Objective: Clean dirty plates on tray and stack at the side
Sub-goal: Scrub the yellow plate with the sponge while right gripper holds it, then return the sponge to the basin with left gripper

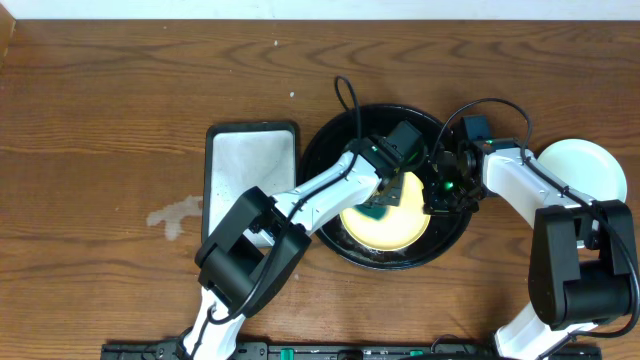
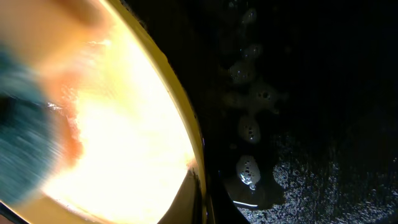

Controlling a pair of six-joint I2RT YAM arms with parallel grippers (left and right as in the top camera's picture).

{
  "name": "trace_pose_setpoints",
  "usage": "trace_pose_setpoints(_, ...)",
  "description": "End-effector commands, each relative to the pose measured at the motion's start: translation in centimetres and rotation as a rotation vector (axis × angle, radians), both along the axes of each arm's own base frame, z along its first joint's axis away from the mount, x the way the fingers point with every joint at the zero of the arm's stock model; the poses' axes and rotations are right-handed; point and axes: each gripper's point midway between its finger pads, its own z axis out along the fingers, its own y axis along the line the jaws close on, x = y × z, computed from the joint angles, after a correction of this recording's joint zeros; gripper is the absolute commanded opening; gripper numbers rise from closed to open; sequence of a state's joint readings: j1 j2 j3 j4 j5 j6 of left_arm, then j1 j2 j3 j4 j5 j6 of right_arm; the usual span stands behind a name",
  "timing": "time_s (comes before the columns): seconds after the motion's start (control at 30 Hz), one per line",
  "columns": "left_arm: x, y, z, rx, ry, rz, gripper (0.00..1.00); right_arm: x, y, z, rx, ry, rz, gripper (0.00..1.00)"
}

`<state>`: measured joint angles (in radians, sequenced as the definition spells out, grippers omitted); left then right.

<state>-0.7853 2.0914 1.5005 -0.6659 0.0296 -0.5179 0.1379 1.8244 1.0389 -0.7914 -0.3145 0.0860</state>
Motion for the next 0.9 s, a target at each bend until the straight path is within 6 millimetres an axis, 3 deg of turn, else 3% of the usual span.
trace_pose_setpoints(0.0,3.6,9.4,-0.9,0.378,-0.144,0.102,0.07,-0.9,-1.8,-1.1,-0.086,0.029,0.015,0.01)
trace_pose_setpoints(0.13,3.7,10.7,-0.7,0.404,-0.129,0.121,0.07,-0.9,-1.8,-1.1,-0.086,0.029,0.015,0.01)
trace_pose_setpoints(0.27,2.7,9.5,0.7,0.331,-0.08,0.106,0.07,-0.8,-1.8,-1.1,-0.086,0.029,0.014,0.01)
trace_pose_setpoints(0.4,1.7,8.0,4.1,0.212,-0.058,0.097,0.07,-0.8,-1.8,-1.1,-0.085,0.025,0.014,0.01)
trace_pose_setpoints(0.53,1.4,8.4,9.1,0.143,-0.127,0.108,0.07,-0.7,-1.8,-1.1,-0.085,0.024,0.014,0.01)
trace_pose_setpoints(0.73,0.4,12.1,15.2,0.11,-0.19,0.121,0.07,-0.3,-1.7,-1.1,-0.082,0.007,0.013,0.01)
trace_pose_setpoints(0.87,0.7,16.9,16.5,0.139,-0.184,0.199,0.08,0.2,-1.7,-0.8,-0.081,-0.01,-0.009,0.01)
